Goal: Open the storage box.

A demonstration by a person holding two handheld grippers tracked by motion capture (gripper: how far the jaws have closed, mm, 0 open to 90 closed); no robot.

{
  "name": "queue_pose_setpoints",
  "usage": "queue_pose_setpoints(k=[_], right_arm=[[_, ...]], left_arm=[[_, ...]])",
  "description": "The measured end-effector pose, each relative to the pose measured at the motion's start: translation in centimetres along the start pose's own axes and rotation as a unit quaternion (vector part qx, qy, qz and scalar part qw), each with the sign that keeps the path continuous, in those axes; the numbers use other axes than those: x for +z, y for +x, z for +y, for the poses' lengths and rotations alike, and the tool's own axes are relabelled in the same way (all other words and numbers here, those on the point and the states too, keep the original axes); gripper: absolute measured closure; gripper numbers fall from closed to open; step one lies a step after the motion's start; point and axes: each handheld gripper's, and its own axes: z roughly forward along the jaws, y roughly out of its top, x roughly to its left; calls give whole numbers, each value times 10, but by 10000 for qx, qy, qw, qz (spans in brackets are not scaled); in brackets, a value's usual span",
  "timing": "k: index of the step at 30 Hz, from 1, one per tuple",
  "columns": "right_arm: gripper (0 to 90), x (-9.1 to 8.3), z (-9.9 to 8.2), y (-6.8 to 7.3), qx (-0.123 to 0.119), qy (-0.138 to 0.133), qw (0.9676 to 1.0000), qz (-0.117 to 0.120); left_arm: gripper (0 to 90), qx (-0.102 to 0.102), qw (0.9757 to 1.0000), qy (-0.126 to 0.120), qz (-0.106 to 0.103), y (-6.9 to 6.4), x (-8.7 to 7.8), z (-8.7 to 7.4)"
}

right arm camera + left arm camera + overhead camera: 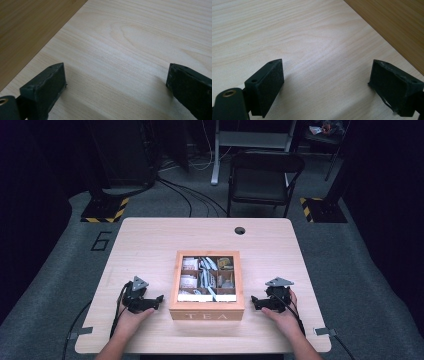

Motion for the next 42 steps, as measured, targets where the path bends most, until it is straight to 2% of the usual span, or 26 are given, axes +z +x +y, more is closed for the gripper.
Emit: queue_pose_setpoints(k=[12, 20, 23, 28, 31, 33, 34, 35, 36, 39, 40, 42], right_arm=[[99, -3, -1, 0, -126, -72, 9998, 135], [197, -4, -2, 0, -44, -184, 9998, 97], [199, -4, -2, 0, -40, -192, 9998, 90], [204, -4, -1, 0, -66, -164, 9998, 72], [248, -6, 0, 1, -30, -127, 9999, 78], [323, -7, 0, 1, -25, -106, 9999, 95], [323, -7, 0, 1, -25, -106, 9999, 95], [362, -8, 1, -1, -85, -85, 9999, 103], [407, -9, 3, -2, -20, -38, 9999, 107], [427, -9, 4, -4, -10, -9, 9999, 111], [434, -10, 4, -3, 50, 4, 9999, 145], [459, -15, 5, -2, -30, -59, 9998, 192]], left_arm=[[146, -23, 10000, 14, -1, 1, -1, 0], [150, -20, 10000, 13, -13, 1, -2, 0], [156, -43, 10000, 4, 18, 1, -2, 0], [207, -102, 9999, -66, 96, 1, -2, -1], [239, -116, 9999, 41, 97, 1, -5, 0], [254, -86, 9999, 113, 74, 0, -6, 2], [266, -86, 9999, 113, 74, 0, -6, 2], [266, -64, 9999, 94, 73, -2, -6, 2], [299, -1, 9998, 198, 4, -1, -7, 4], [347, -20, 9998, 183, -51, -2, -9, 4], [347, -89, 9997, 151, -144, -2, -11, 6], [372, -170, 9996, 49, -239, -3, -17, 7]])
